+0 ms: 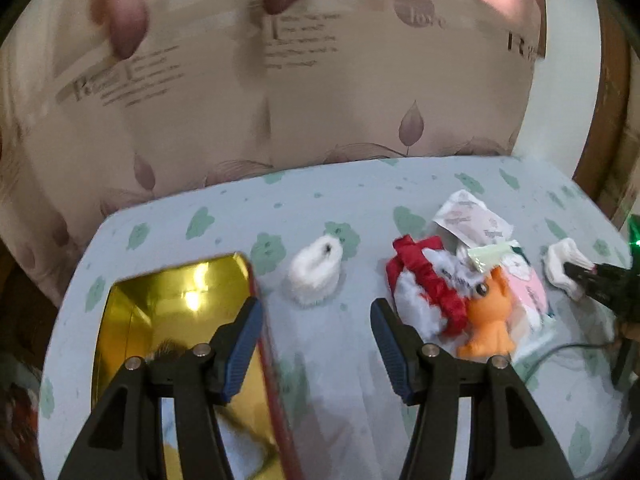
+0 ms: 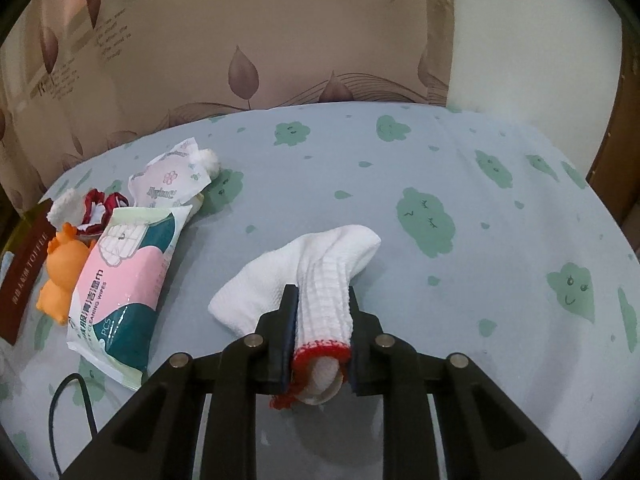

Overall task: Organize soft objects
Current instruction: 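Grasp the white red-trimmed sock with the right tool while the left tool grasps the white fluffy sock, then lower the white fluffy sock into the tin box and open the left tool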

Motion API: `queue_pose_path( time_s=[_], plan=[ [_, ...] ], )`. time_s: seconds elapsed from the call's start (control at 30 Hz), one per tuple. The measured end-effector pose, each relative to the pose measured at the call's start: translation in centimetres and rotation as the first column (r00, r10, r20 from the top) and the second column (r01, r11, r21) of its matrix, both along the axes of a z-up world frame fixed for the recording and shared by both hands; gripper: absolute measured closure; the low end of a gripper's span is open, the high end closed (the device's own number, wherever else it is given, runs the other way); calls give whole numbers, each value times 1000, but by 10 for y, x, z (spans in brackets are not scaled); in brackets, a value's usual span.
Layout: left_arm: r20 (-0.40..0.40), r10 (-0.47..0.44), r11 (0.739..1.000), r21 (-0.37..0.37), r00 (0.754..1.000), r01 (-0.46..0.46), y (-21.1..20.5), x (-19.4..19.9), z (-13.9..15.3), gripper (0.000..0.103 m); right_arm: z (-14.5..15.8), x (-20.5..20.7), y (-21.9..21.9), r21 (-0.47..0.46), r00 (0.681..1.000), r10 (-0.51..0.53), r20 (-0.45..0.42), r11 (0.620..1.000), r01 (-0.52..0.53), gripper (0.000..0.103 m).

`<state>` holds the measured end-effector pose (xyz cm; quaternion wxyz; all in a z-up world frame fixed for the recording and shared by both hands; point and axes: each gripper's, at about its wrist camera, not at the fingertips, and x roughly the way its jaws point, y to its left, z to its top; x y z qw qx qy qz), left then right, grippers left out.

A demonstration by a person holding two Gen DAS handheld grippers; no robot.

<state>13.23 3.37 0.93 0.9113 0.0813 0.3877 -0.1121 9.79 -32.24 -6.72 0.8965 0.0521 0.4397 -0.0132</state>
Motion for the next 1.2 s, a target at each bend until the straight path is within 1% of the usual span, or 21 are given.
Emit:
queue_pose_path(
  time_s=[0.03,0.07,0.17,0.27,0.37,0.47,0.53,0.6,0.67,0.77,0.8,0.83,0.9,0.97,1.2],
  plan=[
    [-3,-8,1000,11,1000,8,-5,5,-1,46,0,1,1,-6,1000,2,-3,1000,-2,84],
    [-26,-37,999,23,999,38,-13,14,-5,46,-1,0,2,-6,1000,3,-4,1000,-3,83],
    [-81,-64,997,46,995,68,-25,36,-17,46,0,0,1,-7,1000,4,-5,1000,-4,81],
    [-146,-36,997,59,989,45,-31,61,-32,46,-1,0,2,-11,1000,6,-6,1000,-6,81],
    [-188,-16,997,69,982,30,-34,80,-43,46,-1,1,3,-15,1000,8,-8,1000,-8,80],
    [-198,-4,996,84,980,21,-36,96,-50,46,-2,1,2,-1,1000,9,-11,1000,-9,80],
    [-210,21,996,93,977,-1,-33,105,-55,46,-2,1,0,18,1000,7,-13,1000,-6,80],
    [-229,37,996,90,973,-16,-31,113,-60,46,-3,2,-1,28,1000,6,-13,1000,-6,80],
    [-239,35,996,83,970,-16,-32,117,-64,46,-3,2,-2,32,1000,7,-14,999,-7,80],
    [-245,45,995,92,968,-23,-33,121,-69,46,-3,2,-3,40,1000,7,-14,999,-7,80],
    [-251,47,996,89,967,-25,-33,122,-70,50,-3,2,-3,44,1000,7,-14,999,-6,80],
    [-258,47,996,84,965,-26,-34,122,-72,67,-3,2,-4,47,1000,6,-14,999,-6,79],
    [-252,70,993,107,965,-44,-34,122,-73,72,-3,2,-3,46,1000,7,-14,999,-6,79],
    [-266,72,995,83,961,-51,-31,121,-73,75,-3,2,-3,44,1000,6,-14,999,-6,79],
    [-267,59,998,34,962,-52,-29,105,-55,77,-3,2,-3,42,1000,6,-15,999,-5,79]
  ],
)
